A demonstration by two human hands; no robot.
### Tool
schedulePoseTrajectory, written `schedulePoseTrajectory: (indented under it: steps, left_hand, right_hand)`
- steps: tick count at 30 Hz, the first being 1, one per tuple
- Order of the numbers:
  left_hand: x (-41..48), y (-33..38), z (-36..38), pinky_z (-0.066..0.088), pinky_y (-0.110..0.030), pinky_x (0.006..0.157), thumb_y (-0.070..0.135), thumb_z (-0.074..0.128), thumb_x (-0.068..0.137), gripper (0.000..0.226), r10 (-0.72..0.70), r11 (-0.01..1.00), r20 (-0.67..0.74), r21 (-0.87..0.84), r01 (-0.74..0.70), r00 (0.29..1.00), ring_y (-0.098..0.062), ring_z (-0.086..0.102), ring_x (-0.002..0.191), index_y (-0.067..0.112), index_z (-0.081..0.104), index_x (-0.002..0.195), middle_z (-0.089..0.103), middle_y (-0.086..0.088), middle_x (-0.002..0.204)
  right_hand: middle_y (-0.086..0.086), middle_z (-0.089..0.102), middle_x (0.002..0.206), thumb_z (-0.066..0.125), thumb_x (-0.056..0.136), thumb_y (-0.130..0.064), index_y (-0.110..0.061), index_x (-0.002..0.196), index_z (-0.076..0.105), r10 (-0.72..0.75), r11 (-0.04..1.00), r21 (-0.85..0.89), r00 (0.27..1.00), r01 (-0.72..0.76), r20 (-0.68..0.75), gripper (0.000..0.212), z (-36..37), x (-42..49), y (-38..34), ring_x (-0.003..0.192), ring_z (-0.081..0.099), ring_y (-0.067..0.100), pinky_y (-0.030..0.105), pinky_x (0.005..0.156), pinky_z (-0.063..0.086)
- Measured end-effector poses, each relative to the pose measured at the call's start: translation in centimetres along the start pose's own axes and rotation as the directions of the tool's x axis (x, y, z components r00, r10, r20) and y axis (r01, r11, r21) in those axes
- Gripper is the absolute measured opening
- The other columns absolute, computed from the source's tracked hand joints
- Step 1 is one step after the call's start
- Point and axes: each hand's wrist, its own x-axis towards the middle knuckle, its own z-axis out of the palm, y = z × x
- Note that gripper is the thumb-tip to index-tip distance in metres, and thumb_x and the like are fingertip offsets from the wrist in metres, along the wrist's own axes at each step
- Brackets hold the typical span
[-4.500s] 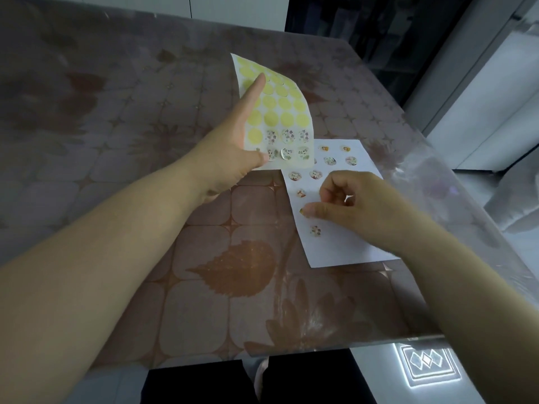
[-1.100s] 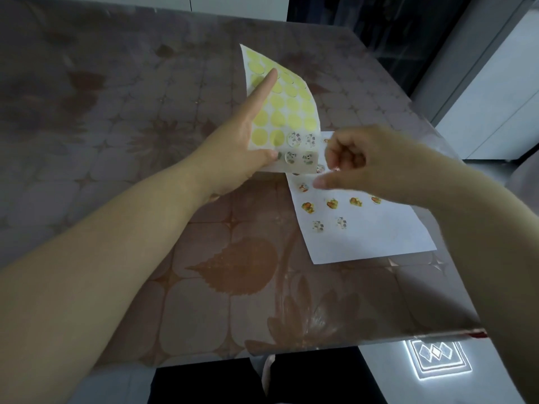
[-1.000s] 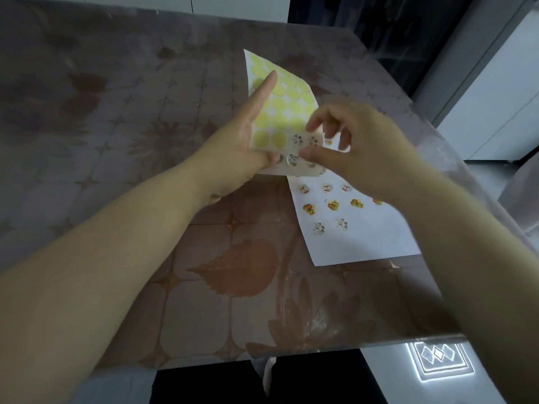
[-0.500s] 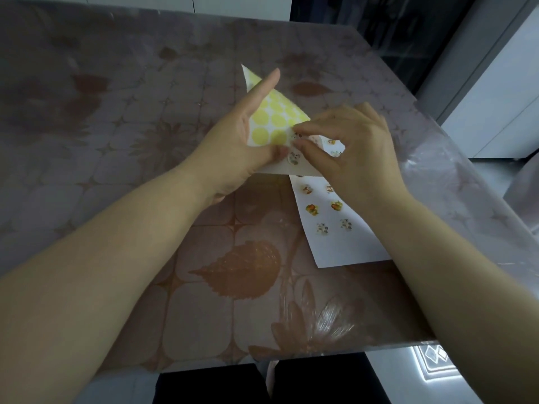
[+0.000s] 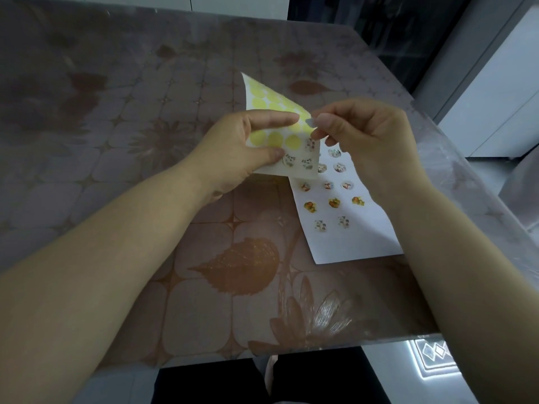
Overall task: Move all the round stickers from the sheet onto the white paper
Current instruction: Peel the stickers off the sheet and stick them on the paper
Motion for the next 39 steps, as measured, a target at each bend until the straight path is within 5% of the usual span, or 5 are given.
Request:
schedulePoseTrajectory:
  steps: [11,21,28,36,39]
  left_hand:
    - [0.2,-0.4,-0.4,0.043,-0.014,0.097,0.001,0.065,0.083,0.041,0.032,0.997,-0.004,0.069,-0.032,0.999,0.006,0.051,0.118,0.032,0.064,0.109,0.061,0.018,0.121]
    - [0.2,-0.4,-0.3,0.039,-0.018,0.104,0.002,0.065,0.083,0.04,0.011,0.987,0.006,0.161,-0.012,1.0,0.008,0.052,0.116,0.031,0.064,0.111,0.061,0.022,0.117]
    - [0.1,-0.6,-0.4,0.037,-0.032,0.11,0.004,0.066,0.083,0.04,-0.007,0.984,0.016,0.179,0.004,1.0,0.004,0.052,0.119,0.031,0.064,0.112,0.061,0.021,0.119]
    - [0.0,-0.2,-0.2,0.039,-0.021,0.106,0.004,0.065,0.084,0.039,-0.002,0.985,0.01,0.17,0.0,1.0,0.009,0.052,0.116,0.029,0.064,0.114,0.06,0.022,0.118]
    - [0.0,-0.2,-0.2,0.041,-0.021,0.104,0.003,0.065,0.084,0.04,0.005,0.987,0.013,0.163,-0.007,1.0,0.006,0.053,0.116,0.03,0.064,0.114,0.06,0.019,0.121]
  right_hand:
    - [-0.011,0.073,0.078,0.075,0.072,-0.01,-0.032,0.09,0.071,0.324,0.908,-0.356,0.91,-0.222,0.259,0.028,-6.4,-2.4,-0.7,0.075,0.068,0.004,0.016,0.079,0.052]
    - [-0.009,0.073,0.08,0.074,0.07,-0.018,-0.03,0.072,0.073,0.417,0.895,-0.292,0.864,-0.337,0.281,0.013,-6.9,-5.1,1.3,0.081,0.064,0.01,0.027,0.091,0.046]
    - [-0.017,0.068,0.066,0.076,0.068,-0.027,-0.029,0.07,0.074,0.469,0.86,-0.342,0.85,-0.379,0.238,0.003,-6.9,-4.9,1.4,0.075,0.057,0.008,0.023,0.079,0.039]
    - [-0.021,0.062,0.06,0.08,0.068,-0.02,-0.029,0.065,0.073,0.432,0.848,-0.427,0.875,-0.313,0.217,0.012,-6.2,-4.6,2.1,0.057,0.048,-0.006,0.003,0.055,0.034]
    - [-0.011,0.049,0.068,0.083,0.064,-0.023,-0.03,0.08,0.065,0.448,0.832,-0.445,0.874,-0.331,0.188,0.025,-6.3,-4.3,2.2,0.066,0.045,0.007,0.018,0.063,0.036]
